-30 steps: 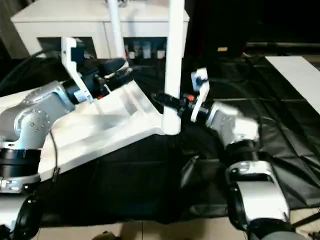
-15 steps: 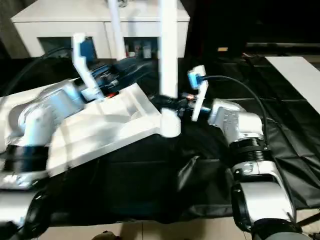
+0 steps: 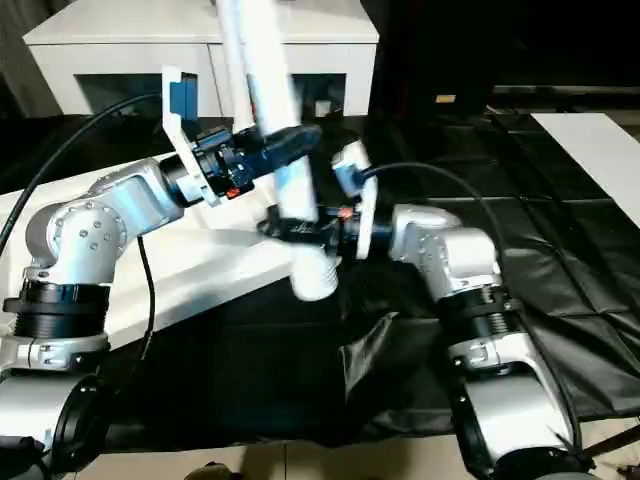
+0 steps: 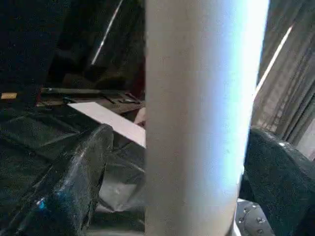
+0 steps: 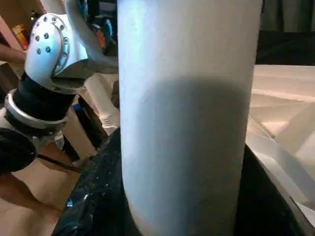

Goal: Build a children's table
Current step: Rotate leg to tighten

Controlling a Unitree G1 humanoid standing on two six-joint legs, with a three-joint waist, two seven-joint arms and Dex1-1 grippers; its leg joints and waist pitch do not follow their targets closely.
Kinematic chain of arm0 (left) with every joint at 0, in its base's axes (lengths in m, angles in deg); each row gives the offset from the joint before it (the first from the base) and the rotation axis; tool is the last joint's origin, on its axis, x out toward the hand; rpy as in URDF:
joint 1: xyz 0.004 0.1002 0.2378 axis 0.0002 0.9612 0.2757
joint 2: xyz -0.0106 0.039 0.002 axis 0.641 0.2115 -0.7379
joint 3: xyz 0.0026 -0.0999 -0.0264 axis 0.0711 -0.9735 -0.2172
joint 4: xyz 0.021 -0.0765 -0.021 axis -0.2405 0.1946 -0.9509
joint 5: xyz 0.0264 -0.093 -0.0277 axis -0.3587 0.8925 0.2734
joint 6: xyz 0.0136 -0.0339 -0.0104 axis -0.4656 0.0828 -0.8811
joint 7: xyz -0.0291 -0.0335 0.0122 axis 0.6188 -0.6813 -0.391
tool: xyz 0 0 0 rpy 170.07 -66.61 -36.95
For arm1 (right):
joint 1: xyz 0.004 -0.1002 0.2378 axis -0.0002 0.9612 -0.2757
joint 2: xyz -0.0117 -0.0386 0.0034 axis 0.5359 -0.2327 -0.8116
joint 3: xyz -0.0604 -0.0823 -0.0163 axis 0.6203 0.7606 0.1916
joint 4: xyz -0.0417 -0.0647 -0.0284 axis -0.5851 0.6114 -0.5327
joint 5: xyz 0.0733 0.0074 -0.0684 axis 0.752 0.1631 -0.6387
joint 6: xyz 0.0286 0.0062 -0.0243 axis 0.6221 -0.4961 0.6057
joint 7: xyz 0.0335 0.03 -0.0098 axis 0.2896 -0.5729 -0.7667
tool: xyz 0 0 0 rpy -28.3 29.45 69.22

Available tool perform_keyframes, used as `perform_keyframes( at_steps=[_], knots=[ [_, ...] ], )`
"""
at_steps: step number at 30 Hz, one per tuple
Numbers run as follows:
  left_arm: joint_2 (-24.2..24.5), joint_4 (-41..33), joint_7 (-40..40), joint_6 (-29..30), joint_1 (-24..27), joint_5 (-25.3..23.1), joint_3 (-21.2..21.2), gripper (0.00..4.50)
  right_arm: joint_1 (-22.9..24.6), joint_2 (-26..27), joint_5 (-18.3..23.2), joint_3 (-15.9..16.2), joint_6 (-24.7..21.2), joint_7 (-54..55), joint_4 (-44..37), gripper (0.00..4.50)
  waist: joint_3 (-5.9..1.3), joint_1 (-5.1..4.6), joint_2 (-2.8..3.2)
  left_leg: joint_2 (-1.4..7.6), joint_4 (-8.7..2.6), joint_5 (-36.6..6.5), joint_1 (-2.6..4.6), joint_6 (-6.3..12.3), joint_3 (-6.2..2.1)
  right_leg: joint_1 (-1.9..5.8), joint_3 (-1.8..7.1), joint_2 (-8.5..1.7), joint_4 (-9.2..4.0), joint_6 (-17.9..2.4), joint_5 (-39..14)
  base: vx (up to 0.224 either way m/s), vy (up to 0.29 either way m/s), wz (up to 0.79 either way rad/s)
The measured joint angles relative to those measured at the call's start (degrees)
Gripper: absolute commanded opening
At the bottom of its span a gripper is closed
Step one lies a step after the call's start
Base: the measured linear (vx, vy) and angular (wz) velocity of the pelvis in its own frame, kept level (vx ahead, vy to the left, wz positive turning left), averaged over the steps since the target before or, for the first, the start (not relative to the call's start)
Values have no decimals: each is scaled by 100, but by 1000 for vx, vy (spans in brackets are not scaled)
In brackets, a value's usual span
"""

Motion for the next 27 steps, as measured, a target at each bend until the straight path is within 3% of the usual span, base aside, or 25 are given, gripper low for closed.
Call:
perform_keyframes(
  at_steps=[5, 10, 11, 16, 27],
  knots=[
    [250, -25, -360, 474, 3, 478, -164, 402, 36, -10, 144, 2, -181, -217, -82, 184, 0, 0, 0, 1, -2, 0, 2, 0, -1, -1, -2, 1, 0, 0, 0, 0, 0, 0],
    [571, -206, -704, 803, 172, 494, -81, 369, 203, -75, 198, 67, -261, -396, -102, 184, 1, -1, 2, 1, -2, 0, 3, -1, 0, -1, -1, 1, -1, 0, 0, 0, 0, 0],
    [593, -226, -751, 826, 190, 494, -42, 343, 210, -76, 198, 73, -269, -401, -102, 184, 2, -3, 3, 1, -2, 0, 3, -1, 0, -1, -1, 1, -1, 0, 0, 0, 0, 0],
    [617, -249, -727, 771, 189, 417, 143, 331, 209, -73, 195, 162, -270, -453, -109, 184, 1, 3, 4, 1, -2, 0, 7, -2, -2, 6, 0, 1, -1, 0, 0, 0, 0, 0],
    [599, -189, -628, 684, 151, 244, 206, 227, 208, -107, 142, 238, -268, -464, -109, 184, 8, -13, 36, 1, -3, 0, 6, -3, -4, 4, -3, 2, 0, 0, 0, 0, 0, 0]
  ],
)
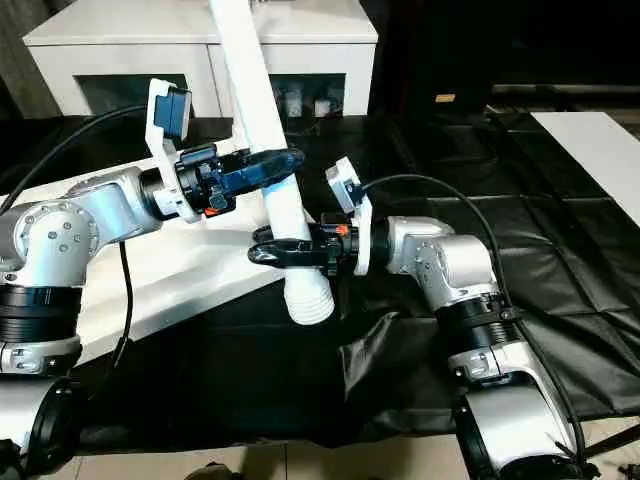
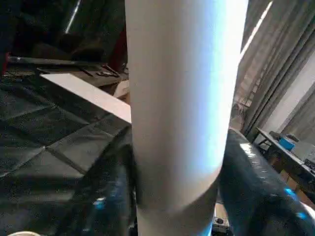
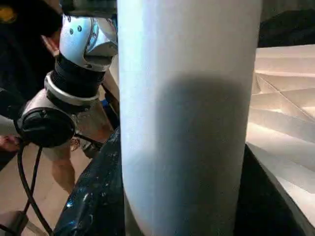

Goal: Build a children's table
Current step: Rotate leg to tighten

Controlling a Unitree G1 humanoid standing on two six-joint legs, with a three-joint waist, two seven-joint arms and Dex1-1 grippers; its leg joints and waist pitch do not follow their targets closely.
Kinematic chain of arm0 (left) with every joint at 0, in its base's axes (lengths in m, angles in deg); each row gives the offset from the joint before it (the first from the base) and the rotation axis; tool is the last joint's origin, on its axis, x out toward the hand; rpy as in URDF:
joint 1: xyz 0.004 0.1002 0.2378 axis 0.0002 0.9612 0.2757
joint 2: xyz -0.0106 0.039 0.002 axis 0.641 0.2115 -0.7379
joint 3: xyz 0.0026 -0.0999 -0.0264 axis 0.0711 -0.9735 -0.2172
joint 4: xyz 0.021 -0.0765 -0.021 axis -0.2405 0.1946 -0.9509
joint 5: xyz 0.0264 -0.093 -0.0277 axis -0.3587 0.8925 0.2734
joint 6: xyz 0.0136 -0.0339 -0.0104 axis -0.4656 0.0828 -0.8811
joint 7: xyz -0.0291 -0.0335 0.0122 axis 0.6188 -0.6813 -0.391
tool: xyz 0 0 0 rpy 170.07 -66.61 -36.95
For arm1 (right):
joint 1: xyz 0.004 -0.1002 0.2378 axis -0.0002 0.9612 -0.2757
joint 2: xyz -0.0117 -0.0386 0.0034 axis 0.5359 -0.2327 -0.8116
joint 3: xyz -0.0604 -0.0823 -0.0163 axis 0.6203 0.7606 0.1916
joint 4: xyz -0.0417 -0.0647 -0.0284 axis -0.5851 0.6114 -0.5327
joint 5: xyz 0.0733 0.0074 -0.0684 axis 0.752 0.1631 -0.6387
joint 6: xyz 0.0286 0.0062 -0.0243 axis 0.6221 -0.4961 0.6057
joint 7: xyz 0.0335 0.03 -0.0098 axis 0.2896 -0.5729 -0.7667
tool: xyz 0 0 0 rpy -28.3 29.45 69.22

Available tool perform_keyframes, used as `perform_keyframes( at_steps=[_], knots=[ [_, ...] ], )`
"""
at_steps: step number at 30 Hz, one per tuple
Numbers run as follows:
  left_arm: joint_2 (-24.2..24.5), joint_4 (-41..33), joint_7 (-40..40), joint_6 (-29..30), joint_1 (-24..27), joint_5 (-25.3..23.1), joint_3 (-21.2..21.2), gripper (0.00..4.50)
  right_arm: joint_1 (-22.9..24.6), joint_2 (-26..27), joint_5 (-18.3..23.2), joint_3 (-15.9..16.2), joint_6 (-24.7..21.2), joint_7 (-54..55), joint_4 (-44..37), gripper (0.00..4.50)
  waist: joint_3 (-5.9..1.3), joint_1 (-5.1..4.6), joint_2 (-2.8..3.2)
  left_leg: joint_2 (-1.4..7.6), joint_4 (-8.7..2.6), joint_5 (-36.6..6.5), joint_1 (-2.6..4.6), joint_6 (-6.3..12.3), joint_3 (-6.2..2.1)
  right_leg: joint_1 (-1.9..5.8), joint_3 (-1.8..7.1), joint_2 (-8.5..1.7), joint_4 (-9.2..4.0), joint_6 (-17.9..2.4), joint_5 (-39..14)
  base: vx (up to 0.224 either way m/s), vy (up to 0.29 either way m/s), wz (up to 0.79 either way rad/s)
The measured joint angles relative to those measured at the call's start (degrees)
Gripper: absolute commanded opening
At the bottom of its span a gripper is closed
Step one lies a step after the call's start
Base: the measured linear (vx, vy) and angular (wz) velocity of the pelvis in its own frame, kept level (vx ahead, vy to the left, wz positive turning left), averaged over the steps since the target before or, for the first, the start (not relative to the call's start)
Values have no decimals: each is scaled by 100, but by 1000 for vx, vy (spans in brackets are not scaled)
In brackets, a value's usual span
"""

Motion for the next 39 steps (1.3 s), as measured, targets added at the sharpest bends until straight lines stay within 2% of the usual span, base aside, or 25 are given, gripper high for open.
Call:
perform_keyframes(
  at_steps=[4, 11, 12, 13, 19, 22, 24, 27, 32, 39],
  knots=[
    [-16, 35, 28, -12, -7, 2, -17, 197, -3, -55, -35, 12, 12, -3, 0, 184, -1, 1, -2, 0, 0, 0, 0, 0, 0, 1, 1, 0, 0, 0, 0, 0, 0, 0],
    [-50, -2, 114, -21, 6, 6, -59, 181, -47, -43, -99, 15, 107, -24, 45, 184, -1, 5, -12, 0, 0, 0, 0, 0, 1, 0, 1, 0, 0, 0, 0, 0, 0, 0],
    [-48, -23, 130, -41, 15, 6, -93, 181, -89, -12, -107, 11, 136, -12, 85, 240, -1, 3, -12, 0, 0, 0, 0, 0, 1, 0, 1, 0, 0, 1, 0, 0, 0, 0],
    [-48, -41, 137, -75, 14, 6, -109, 181, -130, 6, -119, 13, 153, -1, 108, 254, -1, -1, -12, 0, 0, 0, -1, 0, 1, -2, 2, 0, 0, 1, 0, 0, 0, 0],
    [41, -45, 547, -358, 17, -244, -225, 180, -417, 374, -352, -129, 779, 772, 462, 291, -1, -34, -18, 0, -12, 5, 1, -8, 0, -4, 0, 0, 1, 2, -1, 0, 0, 0],
    [89, -94, 829, -532, 41, -500, -256, 180, -435, 522, -452, -302, 1049, 1271, 518, 325, -1, -12, -23, 0, -18, 6, -1, -10, 1, -4, -1, 0, -4, 4, -2, 0, 0, 0],
    [149, -283, 1034, -636, 110, -698, -247, 180, -435, 564, -543, -341, 1193, 1553, 517, 331, -1, -12, -31, 0, -22, 7, -1, -11, 1, -4, -2, 0, -9, 4, -3, 0, 0, 0],
    [157, -516, 1396, -751, 211, -915, -241, 180, -434, 670, -629, -514, 1389, 2008, 516, 369, -1, -2, -31, -1, -26, 8, -4, -12, 1, -6, -3, 0, -15, 5, -3, 0, 0, 0],
    [157, -716, 1733, -892, 231, -1234, -116, 180, -386, 802, -688, -530, 1455, 2331, 488, 412, -2, 11, -31, -1, -30, 9, -3, -13, 1, -6, -3, 0, -15, 6, -4, 0, 0, 0],
    [121, -713, 1737, -987, 231, -1407, 148, 180, -368, 729, -884, -381, 1428, 2420, 405, 440, -1, 12, -47, -1, -32, 15, -1, -23, 0, -6, -3, 0, -12, 6, -4, 0, 0, 0]
  ],
)
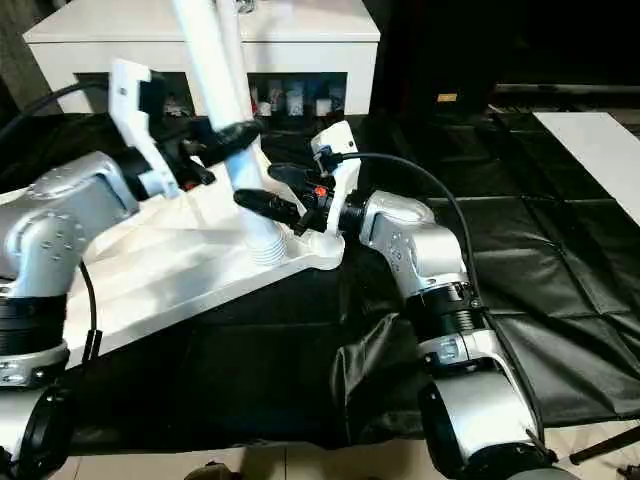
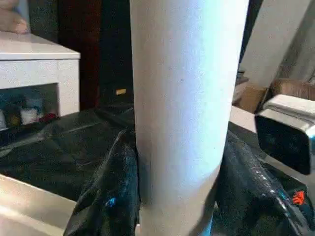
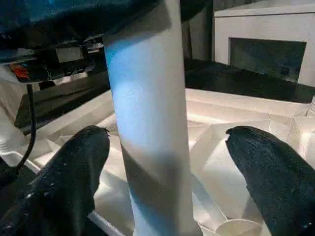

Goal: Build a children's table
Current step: Rotate leg to tighten

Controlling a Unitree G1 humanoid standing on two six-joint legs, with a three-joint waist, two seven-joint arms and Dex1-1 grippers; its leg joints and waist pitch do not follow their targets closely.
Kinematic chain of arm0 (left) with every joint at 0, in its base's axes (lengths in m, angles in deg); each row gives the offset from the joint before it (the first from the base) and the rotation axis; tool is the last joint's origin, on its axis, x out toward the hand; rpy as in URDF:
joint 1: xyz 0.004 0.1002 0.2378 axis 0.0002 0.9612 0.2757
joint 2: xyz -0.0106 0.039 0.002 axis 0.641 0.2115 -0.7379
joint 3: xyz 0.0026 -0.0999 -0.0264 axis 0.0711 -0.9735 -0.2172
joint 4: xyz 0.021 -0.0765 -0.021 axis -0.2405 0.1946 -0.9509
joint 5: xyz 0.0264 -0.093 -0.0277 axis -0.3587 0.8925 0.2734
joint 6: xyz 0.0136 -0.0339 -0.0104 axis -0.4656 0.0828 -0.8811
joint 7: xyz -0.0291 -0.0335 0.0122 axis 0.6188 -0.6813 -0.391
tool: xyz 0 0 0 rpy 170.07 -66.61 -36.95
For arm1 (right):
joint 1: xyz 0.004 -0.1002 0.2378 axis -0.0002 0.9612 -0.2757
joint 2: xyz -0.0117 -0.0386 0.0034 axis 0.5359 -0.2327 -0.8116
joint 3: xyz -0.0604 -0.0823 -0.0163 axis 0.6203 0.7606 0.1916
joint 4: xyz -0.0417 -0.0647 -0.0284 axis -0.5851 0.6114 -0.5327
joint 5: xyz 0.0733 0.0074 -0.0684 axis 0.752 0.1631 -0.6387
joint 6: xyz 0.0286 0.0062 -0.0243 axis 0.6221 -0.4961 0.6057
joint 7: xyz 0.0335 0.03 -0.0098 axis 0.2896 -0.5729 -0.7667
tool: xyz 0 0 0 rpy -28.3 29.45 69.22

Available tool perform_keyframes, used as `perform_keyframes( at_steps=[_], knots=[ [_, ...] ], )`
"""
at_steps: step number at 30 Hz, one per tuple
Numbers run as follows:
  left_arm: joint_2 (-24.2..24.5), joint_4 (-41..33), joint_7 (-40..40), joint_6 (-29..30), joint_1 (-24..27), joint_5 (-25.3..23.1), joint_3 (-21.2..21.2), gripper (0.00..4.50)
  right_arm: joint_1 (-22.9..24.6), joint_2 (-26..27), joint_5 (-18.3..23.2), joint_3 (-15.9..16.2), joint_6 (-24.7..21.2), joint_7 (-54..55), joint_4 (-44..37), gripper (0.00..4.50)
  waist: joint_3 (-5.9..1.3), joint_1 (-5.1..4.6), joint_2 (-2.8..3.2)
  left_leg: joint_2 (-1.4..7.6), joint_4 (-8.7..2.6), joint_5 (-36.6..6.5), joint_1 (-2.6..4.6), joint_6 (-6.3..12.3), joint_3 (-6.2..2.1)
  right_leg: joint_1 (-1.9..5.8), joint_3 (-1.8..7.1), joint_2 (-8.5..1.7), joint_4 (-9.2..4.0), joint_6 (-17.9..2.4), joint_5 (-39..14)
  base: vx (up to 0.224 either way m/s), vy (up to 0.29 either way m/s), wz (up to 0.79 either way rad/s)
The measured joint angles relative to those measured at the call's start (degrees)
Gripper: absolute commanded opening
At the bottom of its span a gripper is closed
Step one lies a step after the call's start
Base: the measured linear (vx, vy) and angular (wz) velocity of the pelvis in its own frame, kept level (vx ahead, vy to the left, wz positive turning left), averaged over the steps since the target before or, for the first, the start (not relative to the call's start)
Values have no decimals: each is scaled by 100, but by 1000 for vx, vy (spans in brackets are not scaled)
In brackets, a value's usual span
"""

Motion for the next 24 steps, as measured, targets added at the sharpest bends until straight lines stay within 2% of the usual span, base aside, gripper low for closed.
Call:
perform_keyframes(
  at_steps=[12, 24],
  knots=[
    [33, 14, -376, -21, -15, -58, 301, 180, -4, -257, -171, 449, -279, -669, 13, 440, 1, -5, -7, 0, -2, 0, 0, 0, 0, -2, 0, 1, 1, 0, 0, 0, 0, 0],
    [112, 10, -793, -41, -19, -65, 545, 180, -103, -333, -353, 619, -230, -956, 282, 440, 3, -2, -83, 0, -1, 2, 1, -1, 1, -2, 1, 1, 4, 0, 0, 0, 0, 0]
  ],
)
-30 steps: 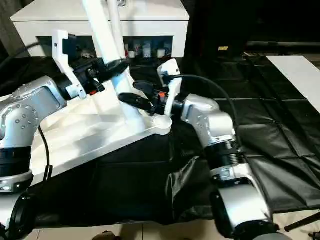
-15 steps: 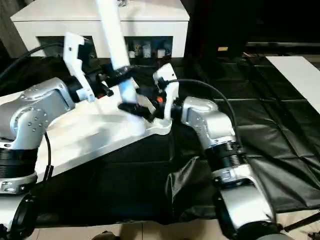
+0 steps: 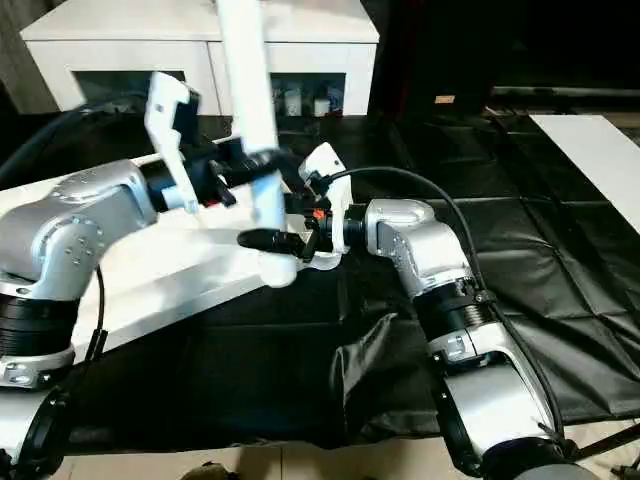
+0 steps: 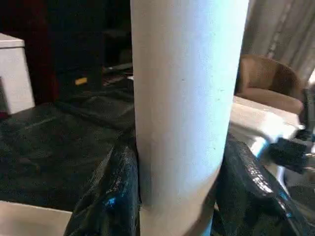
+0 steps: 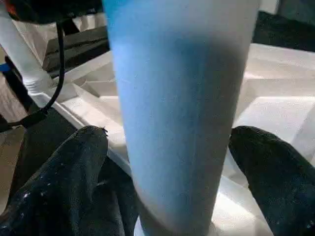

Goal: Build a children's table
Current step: Rotate leg to tighten

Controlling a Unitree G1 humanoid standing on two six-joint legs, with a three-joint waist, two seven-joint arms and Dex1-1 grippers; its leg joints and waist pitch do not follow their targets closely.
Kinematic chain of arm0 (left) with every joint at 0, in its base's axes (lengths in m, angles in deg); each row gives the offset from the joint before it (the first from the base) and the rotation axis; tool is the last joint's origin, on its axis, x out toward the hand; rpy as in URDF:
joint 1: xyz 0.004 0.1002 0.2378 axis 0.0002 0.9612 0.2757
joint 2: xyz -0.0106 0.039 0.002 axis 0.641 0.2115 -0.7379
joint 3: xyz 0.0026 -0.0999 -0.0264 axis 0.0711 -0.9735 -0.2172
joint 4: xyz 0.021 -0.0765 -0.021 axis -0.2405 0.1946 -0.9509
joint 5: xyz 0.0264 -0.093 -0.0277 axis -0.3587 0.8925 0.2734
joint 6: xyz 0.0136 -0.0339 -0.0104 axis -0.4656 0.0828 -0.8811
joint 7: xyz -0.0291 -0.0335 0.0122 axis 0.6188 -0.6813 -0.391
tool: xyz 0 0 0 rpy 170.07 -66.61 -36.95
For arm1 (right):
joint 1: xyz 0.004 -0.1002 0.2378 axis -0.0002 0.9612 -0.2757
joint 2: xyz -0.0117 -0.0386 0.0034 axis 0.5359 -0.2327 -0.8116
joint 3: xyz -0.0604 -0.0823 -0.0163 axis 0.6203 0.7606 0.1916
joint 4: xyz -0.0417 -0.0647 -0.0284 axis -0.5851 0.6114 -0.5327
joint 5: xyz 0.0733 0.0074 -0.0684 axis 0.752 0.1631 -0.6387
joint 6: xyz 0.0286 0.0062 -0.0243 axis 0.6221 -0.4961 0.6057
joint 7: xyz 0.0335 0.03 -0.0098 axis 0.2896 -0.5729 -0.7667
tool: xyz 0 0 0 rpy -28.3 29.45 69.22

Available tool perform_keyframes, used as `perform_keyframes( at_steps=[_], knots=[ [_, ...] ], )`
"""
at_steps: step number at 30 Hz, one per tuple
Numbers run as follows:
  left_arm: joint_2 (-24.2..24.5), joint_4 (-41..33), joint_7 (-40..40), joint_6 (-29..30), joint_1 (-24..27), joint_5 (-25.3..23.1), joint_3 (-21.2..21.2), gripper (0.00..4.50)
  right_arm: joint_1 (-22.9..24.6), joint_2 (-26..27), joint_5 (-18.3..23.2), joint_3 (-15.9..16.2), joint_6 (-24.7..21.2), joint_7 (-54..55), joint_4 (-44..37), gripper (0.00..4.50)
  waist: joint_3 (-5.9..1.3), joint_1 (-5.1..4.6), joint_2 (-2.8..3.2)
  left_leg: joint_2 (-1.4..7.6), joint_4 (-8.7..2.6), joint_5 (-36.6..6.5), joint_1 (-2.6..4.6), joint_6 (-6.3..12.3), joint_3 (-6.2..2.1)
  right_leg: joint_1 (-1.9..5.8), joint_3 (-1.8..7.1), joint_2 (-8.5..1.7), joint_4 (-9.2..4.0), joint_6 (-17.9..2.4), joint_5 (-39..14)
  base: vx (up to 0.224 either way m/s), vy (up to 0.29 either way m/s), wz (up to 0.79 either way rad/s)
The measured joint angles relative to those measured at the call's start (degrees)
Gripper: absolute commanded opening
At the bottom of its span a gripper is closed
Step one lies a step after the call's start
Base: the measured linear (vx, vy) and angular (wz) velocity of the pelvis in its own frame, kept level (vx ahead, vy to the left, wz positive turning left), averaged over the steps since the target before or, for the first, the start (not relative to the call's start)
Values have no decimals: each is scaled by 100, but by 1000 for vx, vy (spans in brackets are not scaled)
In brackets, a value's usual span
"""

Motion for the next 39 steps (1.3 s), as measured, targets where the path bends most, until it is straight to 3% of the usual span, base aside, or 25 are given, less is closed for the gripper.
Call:
perform_keyframes(
  at_steps=[5, 17, 22, 31, 39],
  knots=[
    [9, 0, -96, -8, -28, -3, 30, 180, -105, 11, -23, 28, 4, -74, 175, 440, 2, -5, -10, 0, 0, 1, 1, -1, 1, 0, 0, 0, 3, 0, 0, 0, 0, 0],
    [49, -1, -222, -37, -68, -3, 33, 180, -174, -7, -87, 131, 77, -334, 232, 322, 0, -2, -20, 0, 0, 3, 2, -3, 1, 0, 0, 0, 5, 0, 0, 0, 0, 0],
    [49, -1, -290, -37, -68, -4, 37, 180, -174, -8, -97, 137, 97, -400, 279, 303, 0, -2, -20, 0, 0, 3, 3, -4, 1, 0, 0, 0, 7, -1, 0, 0, 0, 0],
    [48, -1, -353, -54, -68, -21, 81, 180, -174, -31, -153, 137, 128, -408, 294, 206, 0, -3, -20, 0, 0, 4, 4, -6, 0, 0, 0, 0, 10, -1, 0, 0, 0, 0],
    [60, 0, -352, -60, -68, -32, 73, 180, -173, -9, -205, 140, 202, -418, 293, 187, 0, -4, -20, 1, 1, 5, 4, -6, 0, 0, 0, 0, 13, -1, 1, 0, 0, 0]
  ],
)
